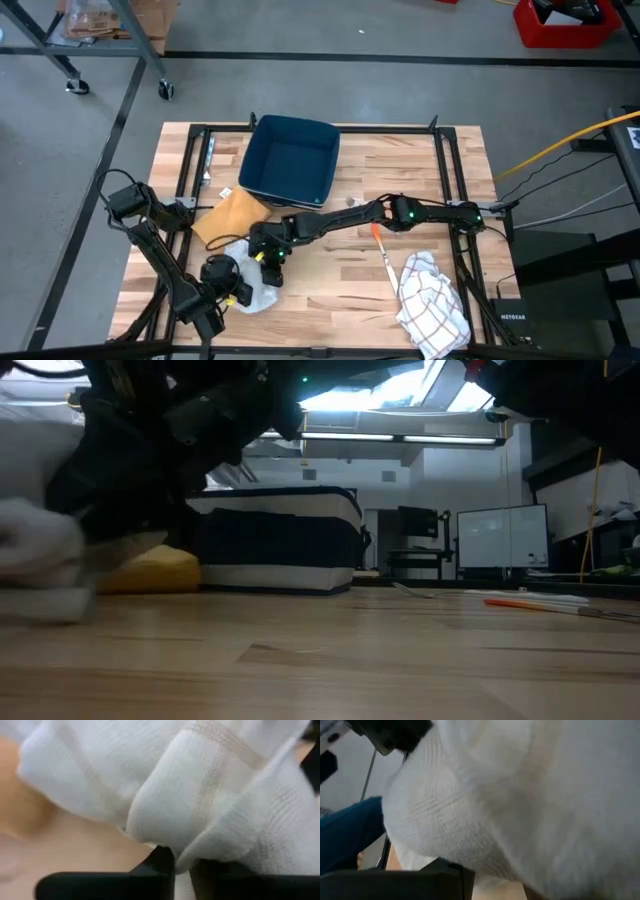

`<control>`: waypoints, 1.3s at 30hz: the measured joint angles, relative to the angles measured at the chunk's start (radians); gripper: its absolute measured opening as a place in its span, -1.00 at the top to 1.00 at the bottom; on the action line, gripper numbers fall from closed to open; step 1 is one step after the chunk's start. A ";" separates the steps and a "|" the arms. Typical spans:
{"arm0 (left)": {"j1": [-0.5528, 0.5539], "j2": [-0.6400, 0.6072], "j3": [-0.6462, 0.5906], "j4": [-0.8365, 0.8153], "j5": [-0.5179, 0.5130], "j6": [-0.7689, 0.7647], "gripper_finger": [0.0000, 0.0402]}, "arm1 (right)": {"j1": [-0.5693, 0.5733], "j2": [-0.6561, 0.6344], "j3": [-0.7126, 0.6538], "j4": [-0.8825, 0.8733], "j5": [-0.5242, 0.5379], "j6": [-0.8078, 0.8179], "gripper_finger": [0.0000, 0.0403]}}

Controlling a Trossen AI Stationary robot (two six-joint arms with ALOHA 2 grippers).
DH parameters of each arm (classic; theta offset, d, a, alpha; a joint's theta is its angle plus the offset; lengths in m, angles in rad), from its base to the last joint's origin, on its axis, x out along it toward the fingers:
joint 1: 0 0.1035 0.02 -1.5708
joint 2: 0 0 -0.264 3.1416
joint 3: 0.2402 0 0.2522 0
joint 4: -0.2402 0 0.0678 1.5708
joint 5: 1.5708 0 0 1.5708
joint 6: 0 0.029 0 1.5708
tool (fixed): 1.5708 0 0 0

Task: Fold towel
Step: Stack the folded top white patterned towel on top of the yellow towel

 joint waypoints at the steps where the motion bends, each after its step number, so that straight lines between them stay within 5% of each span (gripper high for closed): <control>1: 0.000 -0.004 0.021 -0.065 0.001 -0.019 0.88 | -0.001 0.000 0.001 0.013 0.009 0.001 0.37; 18: 0.047 -0.147 0.075 -0.643 0.120 -0.077 0.97 | -0.093 0.000 0.002 0.329 0.105 0.307 0.37; 25: 0.135 -0.259 -0.004 -0.637 0.156 0.108 0.97 | -0.120 0.001 0.002 0.384 0.204 0.372 0.37; 39: 0.239 -0.318 -0.165 -0.616 0.160 0.232 0.96 | -0.133 0.001 -0.022 0.308 0.456 0.485 0.37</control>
